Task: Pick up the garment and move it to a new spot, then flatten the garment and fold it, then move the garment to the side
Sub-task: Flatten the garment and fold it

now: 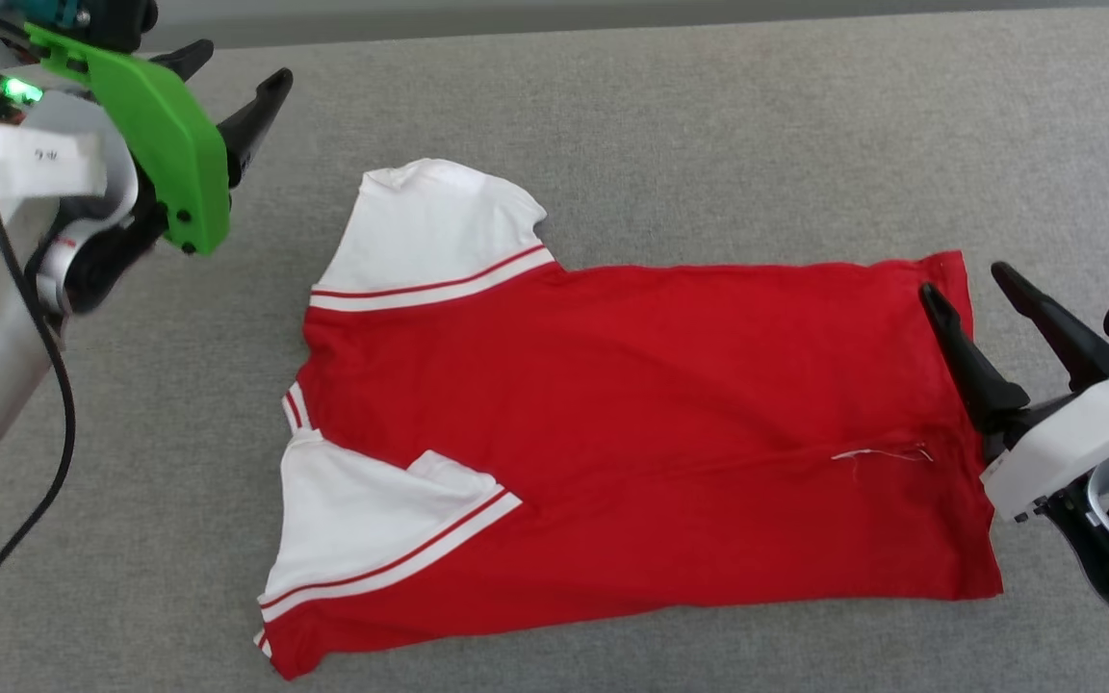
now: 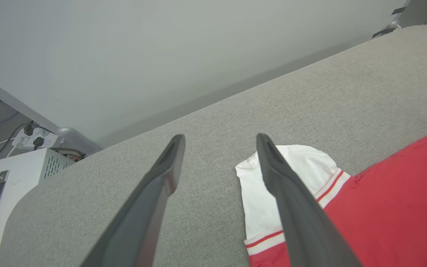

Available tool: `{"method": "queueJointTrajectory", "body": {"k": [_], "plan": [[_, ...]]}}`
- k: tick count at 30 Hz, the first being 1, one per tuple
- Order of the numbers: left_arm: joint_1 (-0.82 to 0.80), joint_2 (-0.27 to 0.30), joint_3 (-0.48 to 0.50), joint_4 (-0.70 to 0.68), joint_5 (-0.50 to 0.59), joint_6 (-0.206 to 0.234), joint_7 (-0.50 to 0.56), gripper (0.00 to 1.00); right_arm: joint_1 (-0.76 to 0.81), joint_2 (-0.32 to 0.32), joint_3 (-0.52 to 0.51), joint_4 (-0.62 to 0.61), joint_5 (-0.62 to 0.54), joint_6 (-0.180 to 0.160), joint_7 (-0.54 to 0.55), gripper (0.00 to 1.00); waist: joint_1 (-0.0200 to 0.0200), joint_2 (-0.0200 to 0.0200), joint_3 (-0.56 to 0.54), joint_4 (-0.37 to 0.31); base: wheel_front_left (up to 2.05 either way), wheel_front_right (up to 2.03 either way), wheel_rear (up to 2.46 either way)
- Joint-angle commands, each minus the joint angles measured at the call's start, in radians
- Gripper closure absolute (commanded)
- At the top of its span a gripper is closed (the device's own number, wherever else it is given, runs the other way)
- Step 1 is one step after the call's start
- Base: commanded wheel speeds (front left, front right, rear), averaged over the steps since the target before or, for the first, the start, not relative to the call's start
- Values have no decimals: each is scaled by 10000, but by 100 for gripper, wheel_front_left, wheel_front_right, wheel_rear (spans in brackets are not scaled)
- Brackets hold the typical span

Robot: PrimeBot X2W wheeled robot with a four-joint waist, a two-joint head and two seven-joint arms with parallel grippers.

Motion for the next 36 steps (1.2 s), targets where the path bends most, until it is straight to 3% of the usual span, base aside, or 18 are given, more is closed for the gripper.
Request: {"method": "queueJointTrajectory", "body": {"k": [1,6,12,24,26,27,36], "plan": [[-386,-204,-88,315,-62,-165,362,0,-262,36,61,-136,-70,-7,-32,0,0,-1,941,-648,0,0,0],[-1451,-616,-749,1252,-154,-586,2261,0,-665,12,193,-375,-183,-7,5,0,0,-1,1591,-964,0,0,0],[-2372,-818,-1574,1829,-187,-694,4124,0,-1103,16,343,-416,-189,-7,-28,0,0,-1,2297,-1241,0,0,0],[-2494,-804,-2560,2016,-18,-704,5465,0,-1614,67,679,-22,-54,-7,-376,0,0,-1,2860,-1520,0,0,0],[-2407,-754,-2605,1911,-29,-704,5528,77,-1624,35,654,54,-12,-7,-423,0,0,-1,2823,-1487,0,0,0],[-2354,-738,-2622,1846,-53,-704,5518,100,-1629,16,622,96,2,-7,-463,0,0,-1,2770,-1452,0,0,0],[-2304,-697,-2655,1520,-178,-705,3992,100,-2069,-534,163,70,34,-7,-214,0,0,-1,1961,-1032,0,0,0]]}}
